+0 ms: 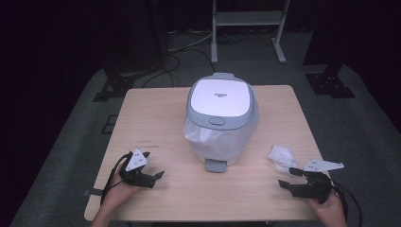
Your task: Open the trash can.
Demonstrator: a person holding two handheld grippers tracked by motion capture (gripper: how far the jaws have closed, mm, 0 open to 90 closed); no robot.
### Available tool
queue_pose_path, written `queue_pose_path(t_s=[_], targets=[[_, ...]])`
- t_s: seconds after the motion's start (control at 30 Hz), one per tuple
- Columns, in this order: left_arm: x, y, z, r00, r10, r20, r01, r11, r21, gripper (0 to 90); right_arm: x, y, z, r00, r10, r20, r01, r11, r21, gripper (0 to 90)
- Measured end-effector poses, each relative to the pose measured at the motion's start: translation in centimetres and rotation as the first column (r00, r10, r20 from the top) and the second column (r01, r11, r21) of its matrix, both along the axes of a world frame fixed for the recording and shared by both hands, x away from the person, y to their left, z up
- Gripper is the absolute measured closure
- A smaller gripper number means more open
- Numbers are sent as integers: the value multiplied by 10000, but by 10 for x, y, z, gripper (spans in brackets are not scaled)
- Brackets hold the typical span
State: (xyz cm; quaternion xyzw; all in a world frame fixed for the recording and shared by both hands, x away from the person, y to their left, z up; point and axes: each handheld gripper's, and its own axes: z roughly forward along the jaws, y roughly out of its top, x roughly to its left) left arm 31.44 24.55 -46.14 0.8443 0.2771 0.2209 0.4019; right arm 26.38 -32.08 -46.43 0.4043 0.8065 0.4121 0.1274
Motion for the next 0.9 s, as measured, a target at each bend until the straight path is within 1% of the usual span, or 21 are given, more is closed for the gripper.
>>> queue_pose_path(t_s=[0.1,0.23,0.3,0.33,0.47,0.5,0.53,0.57,0.6,0.67,0.7,0.73,0.77,0.8,0.83,0.87,0.9], targets=[[1,-2,2,10000,-41,6,41,10000,-67,78,1,0,-1,10000,50,-33,-50,10000,-22,283],[2,-9,2,9997,-236,-18,236,9997,47,79,-1,-2,1,10000,65,4,-65,9999,108,283],[1,-10,2,9995,-297,-53,298,9996,11,110,-1,-3,2,10000,36,66,-38,9998,180,283],[0,-12,3,9991,-414,-73,414,9991,29,113,-2,-3,3,10000,21,74,-22,9997,227,283],[-1,-13,9,9976,-578,-372,564,9977,-378,145,-2,-3,3,10000,8,88,-10,9998,192,283],[-1,-13,9,9976,-578,-372,564,9977,-378,146,-2,-3,3,10000,14,72,-15,9998,178,282],[-1,-13,13,9963,-723,-475,696,9960,-558,179,-2,-3,3,9999,21,101,-23,9999,135,282],[-1,-13,13,9963,-723,-475,696,9960,-558,239,-2,-3,3,9999,21,101,-23,9999,135,282],[-1,-13,16,9948,-874,-520,843,9947,-588,240,-3,-3,4,9999,39,135,-41,9999,106,281],[0,-13,19,9941,-936,-546,900,9938,-660,249,-4,-3,4,9999,24,128,-25,10000,76,281],[0,-12,21,9935,-992,-553,956,9934,-635,304,-6,-4,5,9999,8,166,-11,9999,148,281],[0,-12,27,9922,-1107,-571,1073,9924,-605,323,-6,-5,5,9998,7,176,-10,9998,178,281],[0,-12,27,9922,-1107,-571,1073,9924,-605,343,-6,-5,5,9998,7,176,-10,9998,178,281],[1,-11,35,9908,-1242,-531,1216,9913,-497,363,-5,-5,5,9999,1,161,-4,9998,192,281],[1,-11,35,9908,-1242,-531,1216,9913,-497,390,-5,-5,5,9999,1,161,-4,9998,192,281],[2,-11,43,9899,-1345,-458,1326,9902,-441,412,-5,-5,5,10000,18,95,-20,9998,201,281],[2,-11,43,9899,-1345,-458,1326,9902,-441,428,-5,-5,5,10000,18,95,-20,9998,201,281]])
